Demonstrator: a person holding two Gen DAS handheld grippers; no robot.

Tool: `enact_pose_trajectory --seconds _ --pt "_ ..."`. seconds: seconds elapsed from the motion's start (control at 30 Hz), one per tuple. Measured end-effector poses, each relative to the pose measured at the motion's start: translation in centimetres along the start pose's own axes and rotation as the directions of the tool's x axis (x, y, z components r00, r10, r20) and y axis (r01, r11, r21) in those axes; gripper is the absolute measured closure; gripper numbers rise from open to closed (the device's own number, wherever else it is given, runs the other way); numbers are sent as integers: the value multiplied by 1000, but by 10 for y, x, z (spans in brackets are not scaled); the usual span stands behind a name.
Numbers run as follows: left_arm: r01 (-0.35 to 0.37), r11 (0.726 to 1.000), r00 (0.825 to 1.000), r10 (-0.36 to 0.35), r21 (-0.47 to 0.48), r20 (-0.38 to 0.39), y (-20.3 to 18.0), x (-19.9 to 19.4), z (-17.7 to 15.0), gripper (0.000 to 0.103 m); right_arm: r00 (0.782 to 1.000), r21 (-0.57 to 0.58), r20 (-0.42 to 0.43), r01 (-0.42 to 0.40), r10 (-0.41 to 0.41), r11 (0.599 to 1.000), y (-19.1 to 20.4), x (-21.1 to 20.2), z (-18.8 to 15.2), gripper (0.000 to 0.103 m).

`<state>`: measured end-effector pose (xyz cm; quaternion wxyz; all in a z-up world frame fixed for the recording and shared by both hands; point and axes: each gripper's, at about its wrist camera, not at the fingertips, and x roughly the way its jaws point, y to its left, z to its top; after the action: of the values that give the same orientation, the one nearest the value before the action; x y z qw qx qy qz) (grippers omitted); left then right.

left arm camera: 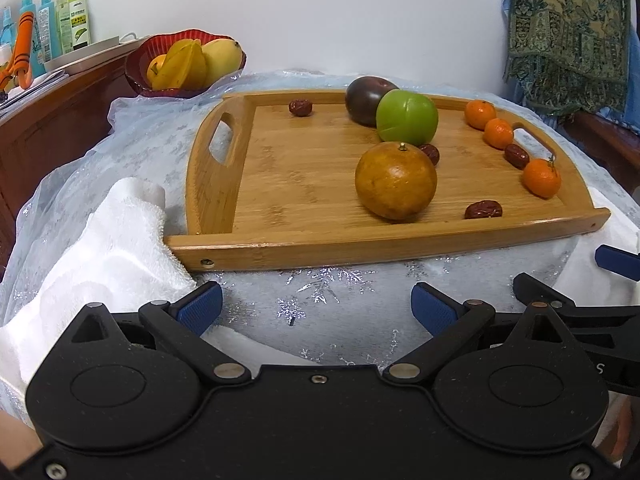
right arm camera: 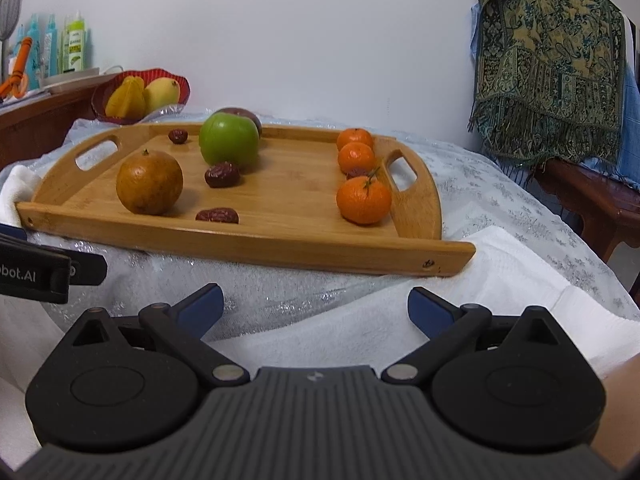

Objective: Organize fruits

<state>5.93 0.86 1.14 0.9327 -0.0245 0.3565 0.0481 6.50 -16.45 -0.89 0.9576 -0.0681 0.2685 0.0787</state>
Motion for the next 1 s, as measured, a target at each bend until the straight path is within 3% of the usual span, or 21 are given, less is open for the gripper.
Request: enact_pose_trajectory --seconds 1.0 --pt "-34 999 999 34 -4 -10 -2 14 -2 0 999 11 -28 -26 26 1000 1 12 1 0"
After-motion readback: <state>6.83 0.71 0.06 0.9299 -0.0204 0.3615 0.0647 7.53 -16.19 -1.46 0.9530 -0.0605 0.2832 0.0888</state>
